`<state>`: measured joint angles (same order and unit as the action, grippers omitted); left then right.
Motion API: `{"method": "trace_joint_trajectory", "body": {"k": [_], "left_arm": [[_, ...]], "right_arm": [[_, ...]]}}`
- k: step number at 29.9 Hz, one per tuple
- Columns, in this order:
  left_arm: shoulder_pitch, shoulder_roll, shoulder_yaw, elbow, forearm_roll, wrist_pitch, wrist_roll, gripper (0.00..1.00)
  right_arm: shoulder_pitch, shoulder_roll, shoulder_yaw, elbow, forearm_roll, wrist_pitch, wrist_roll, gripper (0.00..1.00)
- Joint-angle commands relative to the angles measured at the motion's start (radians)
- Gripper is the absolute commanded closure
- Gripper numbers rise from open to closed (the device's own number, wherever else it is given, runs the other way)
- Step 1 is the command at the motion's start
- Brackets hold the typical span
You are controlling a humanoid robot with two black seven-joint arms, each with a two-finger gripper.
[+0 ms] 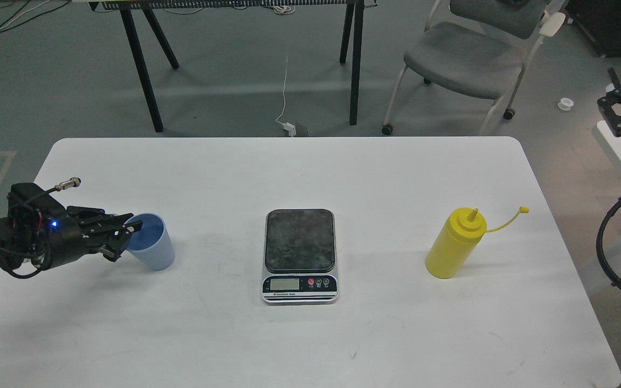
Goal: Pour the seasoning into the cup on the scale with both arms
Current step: 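Lower the left gripper and grasp the blue cup, then lift the blue cup and set it on the scale with the left gripper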
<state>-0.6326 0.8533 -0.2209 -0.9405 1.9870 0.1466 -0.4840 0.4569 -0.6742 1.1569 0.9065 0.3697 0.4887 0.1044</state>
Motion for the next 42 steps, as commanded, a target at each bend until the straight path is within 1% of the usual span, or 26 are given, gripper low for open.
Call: {"method": "trace_joint_trajectory", "body": {"k": [1, 4, 7, 10, 12, 18, 20, 22, 24, 26, 30, 31, 34, 37, 42], "left_arm": [[-0.001, 0.000, 0.000, 0.000, -0.001, -0.001, -0.005, 0.90], [-0.009, -0.002, -0.002, -0.004, -0.002, -0.001, -0.005, 0.94], [-0.016, 0.001, -0.006, -0.017, -0.005, -0.002, -0.005, 0.94], [-0.079, 0.012, -0.003, -0.055, -0.002, -0.019, -0.005, 0.94], [-0.131, 0.013, -0.003, -0.083, -0.002, -0.063, -0.005, 0.94], [-0.281, -0.016, -0.006, -0.202, -0.002, -0.241, -0.005, 0.94], [-0.327, -0.057, -0.006, -0.237, -0.002, -0.312, -0.005, 0.94], [-0.367, -0.126, -0.006, -0.248, -0.002, -0.379, -0.005, 0.94], [-0.390, -0.204, -0.005, -0.247, -0.004, -0.430, -0.005, 0.95], [-0.395, -0.267, -0.005, -0.239, 0.001, -0.458, -0.005, 0.95], [-0.395, -0.362, -0.002, -0.198, 0.006, -0.467, -0.001, 0.95], [-0.395, -0.388, 0.000, -0.179, 0.006, -0.470, 0.007, 0.95], [-0.397, -0.450, 0.029, -0.103, 0.006, -0.472, 0.009, 0.95], [-0.400, -0.468, 0.066, -0.081, 0.004, -0.472, 0.009, 0.94], [-0.397, -0.467, 0.072, -0.081, 0.004, -0.472, 0.009, 0.93]], "right_arm": [[-0.015, -0.001, 0.010, 0.000, 0.000, 0.000, 0.000, 0.00], [-0.023, -0.001, 0.012, 0.000, 0.000, 0.000, 0.000, 0.00], [-0.026, -0.002, 0.015, 0.000, 0.000, 0.000, 0.000, 0.00], [-0.029, -0.008, 0.024, 0.000, 0.000, 0.000, 0.001, 0.00], [-0.030, -0.011, 0.024, 0.000, 0.000, 0.000, 0.000, 0.00], [-0.029, -0.033, 0.026, 0.015, 0.000, 0.000, 0.000, 0.00], [-0.029, -0.041, 0.026, 0.017, 0.000, 0.000, 0.000, 0.00], [-0.030, -0.042, 0.026, 0.015, 0.000, 0.000, 0.001, 0.00], [-0.032, -0.051, 0.027, 0.017, 0.000, 0.000, 0.001, 0.00], [-0.035, -0.059, 0.029, 0.017, 0.000, 0.000, 0.001, 0.00], [-0.046, -0.062, 0.050, 0.017, 0.000, 0.000, 0.001, 0.00], [-0.047, -0.062, 0.053, 0.017, 0.000, 0.000, 0.001, 0.00], [-0.047, -0.062, 0.053, 0.017, 0.000, 0.000, 0.001, 0.00], [-0.047, -0.062, 0.053, 0.025, 0.000, 0.000, 0.001, 0.00], [-0.053, -0.064, 0.053, 0.034, 0.000, 0.000, 0.001, 0.00]]}}
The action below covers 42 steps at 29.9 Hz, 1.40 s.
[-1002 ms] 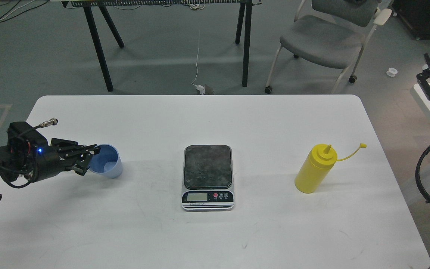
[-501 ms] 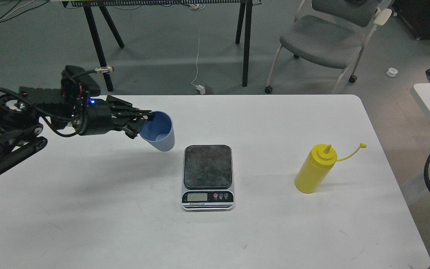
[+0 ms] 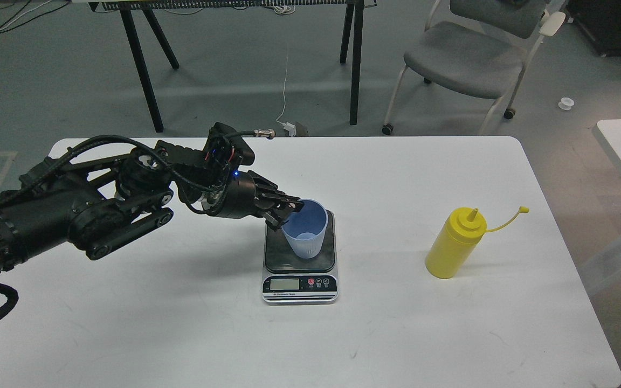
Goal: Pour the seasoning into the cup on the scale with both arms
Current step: 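Lift the blue cup and set it on the scale with the left gripper, then open the left gripper and withdraw the left arm upward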
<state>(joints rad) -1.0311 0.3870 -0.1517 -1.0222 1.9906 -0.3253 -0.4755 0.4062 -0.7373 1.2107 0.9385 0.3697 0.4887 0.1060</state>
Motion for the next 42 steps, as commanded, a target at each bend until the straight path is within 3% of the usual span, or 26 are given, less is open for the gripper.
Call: {"method": "trace_joint_trajectory", "body": {"k": [1, 8, 15, 18, 21, 25, 29, 35, 42], "left_arm": [[0.002, 0.000, 0.003, 0.001, -0.001, 0.000, 0.000, 0.93], [-0.003, 0.006, 0.001, 0.001, -0.007, 0.000, 0.001, 0.92], [0.003, 0.006, 0.003, 0.007, -0.007, 0.000, 0.001, 0.84], [0.003, 0.009, 0.007, 0.007, -0.012, 0.000, 0.000, 0.74], [0.003, 0.012, 0.007, 0.007, -0.012, 0.006, -0.002, 0.58], [0.000, 0.013, -0.006, 0.007, -0.030, 0.012, -0.003, 0.26], [-0.038, 0.021, -0.011, 0.005, -0.166, 0.029, -0.012, 0.16], [-0.070, 0.062, -0.069, 0.008, -0.603, 0.072, -0.013, 0.01], [-0.072, 0.058, -0.221, 0.033, -1.114, 0.075, -0.013, 0.01]], "right_arm": [[-0.003, -0.001, 0.000, 0.003, 0.000, 0.000, 0.000, 0.00], [-0.013, -0.002, 0.001, 0.020, 0.000, 0.000, 0.000, 0.00], [-0.026, -0.002, 0.001, 0.026, 0.000, 0.000, 0.000, 0.00], [-0.026, -0.002, 0.001, 0.026, 0.000, 0.000, 0.000, 0.00], [-0.026, -0.002, 0.007, 0.028, 0.000, 0.000, 0.000, 0.00], [-0.027, -0.002, 0.007, 0.028, 0.000, 0.000, 0.000, 0.00], [-0.046, -0.036, 0.009, 0.039, 0.000, 0.000, -0.002, 0.00], [-0.070, -0.111, 0.009, 0.034, -0.003, 0.000, -0.012, 0.00], [-0.084, -0.154, 0.007, -0.082, -0.003, 0.000, -0.017, 0.00]]}}
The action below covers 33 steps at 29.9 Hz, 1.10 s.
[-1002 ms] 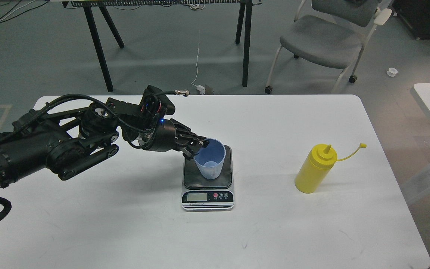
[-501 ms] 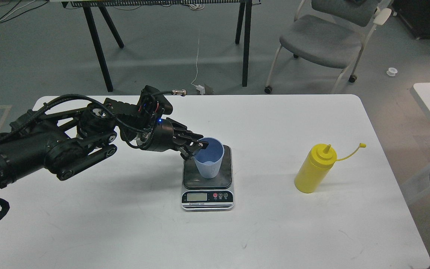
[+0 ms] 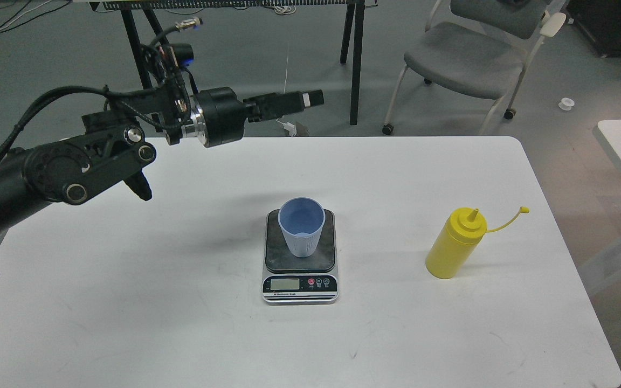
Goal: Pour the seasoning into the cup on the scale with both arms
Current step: 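Open the left gripper and withdraw the left arm upward, then move the right gripper to the yellow bottle and grasp it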
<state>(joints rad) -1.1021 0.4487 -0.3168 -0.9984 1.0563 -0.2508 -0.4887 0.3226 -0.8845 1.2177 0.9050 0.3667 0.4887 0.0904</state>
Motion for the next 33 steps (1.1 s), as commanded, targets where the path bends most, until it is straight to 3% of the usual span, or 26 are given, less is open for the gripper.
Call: {"method": "trace_joint_trajectory", "body": {"k": [1, 5, 11, 17, 24, 33], "left_arm": [[0.001, -0.007, -0.080, 0.015, -0.235, 0.002, 0.000, 0.01], [0.004, -0.010, -0.185, 0.038, -0.456, 0.002, 0.000, 0.01], [0.008, -0.008, -0.255, 0.069, -0.819, -0.021, 0.007, 0.01], [0.021, -0.059, -0.263, 0.178, -1.133, -0.027, 0.094, 0.01], [0.057, -0.093, -0.352, 0.242, -1.210, -0.027, 0.099, 0.01], [0.082, -0.074, -0.364, 0.241, -1.210, -0.028, 0.099, 0.01]], "right_arm": [[0.000, -0.007, 0.000, -0.057, 0.000, 0.000, -0.001, 0.00], [-0.051, -0.014, 0.000, -0.035, 0.014, 0.000, 0.014, 0.01], [-0.267, -0.045, 0.029, 0.185, 0.158, 0.000, 0.012, 0.01], [-0.370, -0.031, 0.016, 0.238, 0.212, 0.000, 0.003, 0.00], [-0.457, 0.153, 0.006, 0.271, 0.212, 0.000, 0.000, 0.00], [-0.615, 0.282, -0.049, 0.537, 0.198, 0.000, 0.005, 0.01]]}}
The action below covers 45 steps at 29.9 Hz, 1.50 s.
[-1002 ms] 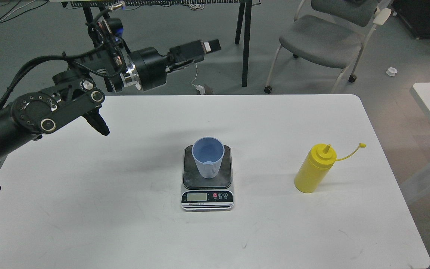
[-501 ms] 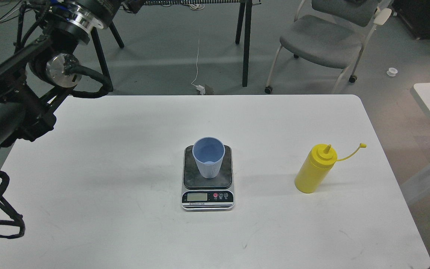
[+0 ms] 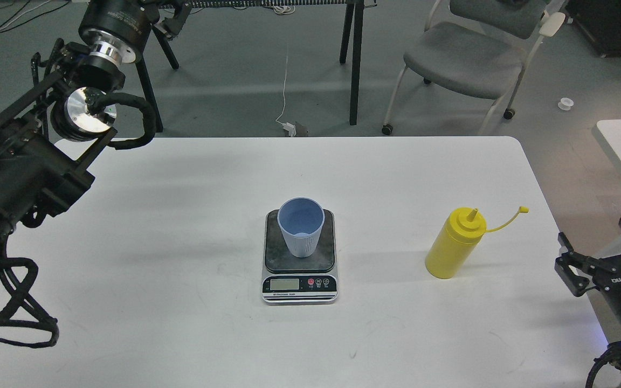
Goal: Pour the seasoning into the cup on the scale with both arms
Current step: 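Move the right gripper to the yellow bottle and grasp it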
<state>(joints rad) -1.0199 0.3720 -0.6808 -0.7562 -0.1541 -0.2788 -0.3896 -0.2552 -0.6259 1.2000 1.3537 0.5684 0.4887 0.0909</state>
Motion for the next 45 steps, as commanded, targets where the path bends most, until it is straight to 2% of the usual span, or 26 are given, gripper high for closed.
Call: {"method": "trace_joint_trajectory", "body": {"k": [1, 7, 15, 17, 25, 29, 37, 45], "left_arm": [[0.000, 0.002, 0.000, -0.003, 0.001, 0.000, 0.000, 0.01], [0.000, 0.002, 0.001, -0.006, 0.002, 0.003, 0.000, 0.01], [0.000, 0.033, 0.015, -0.015, 0.010, 0.003, 0.002, 0.00], [0.000, 0.039, 0.015, -0.015, 0.010, 0.003, 0.003, 0.01], [0.000, 0.062, 0.017, -0.034, 0.011, 0.003, 0.017, 0.00], [0.001, 0.087, 0.017, -0.086, 0.011, 0.006, 0.020, 0.00], [0.011, 0.102, 0.018, -0.087, 0.013, 0.006, 0.025, 0.01], [0.018, 0.111, 0.017, -0.087, 0.013, 0.006, 0.026, 0.01]], "right_arm": [[-0.048, 0.025, -0.036, 0.109, -0.004, 0.000, 0.009, 0.01], [-0.050, 0.077, -0.086, 0.111, -0.021, 0.000, 0.013, 0.00], [-0.029, 0.296, -0.125, 0.044, -0.182, 0.000, 0.016, 0.01], [-0.010, 0.319, -0.125, 0.024, -0.185, 0.000, 0.016, 0.01], [0.043, 0.339, -0.117, 0.007, -0.185, 0.000, 0.044, 0.01], [0.080, 0.338, -0.122, -0.048, -0.185, 0.000, 0.044, 0.01], [0.140, 0.373, -0.125, -0.172, -0.185, 0.000, 0.046, 0.01], [0.194, 0.413, -0.140, -0.212, -0.185, 0.000, 0.047, 0.01]]}}
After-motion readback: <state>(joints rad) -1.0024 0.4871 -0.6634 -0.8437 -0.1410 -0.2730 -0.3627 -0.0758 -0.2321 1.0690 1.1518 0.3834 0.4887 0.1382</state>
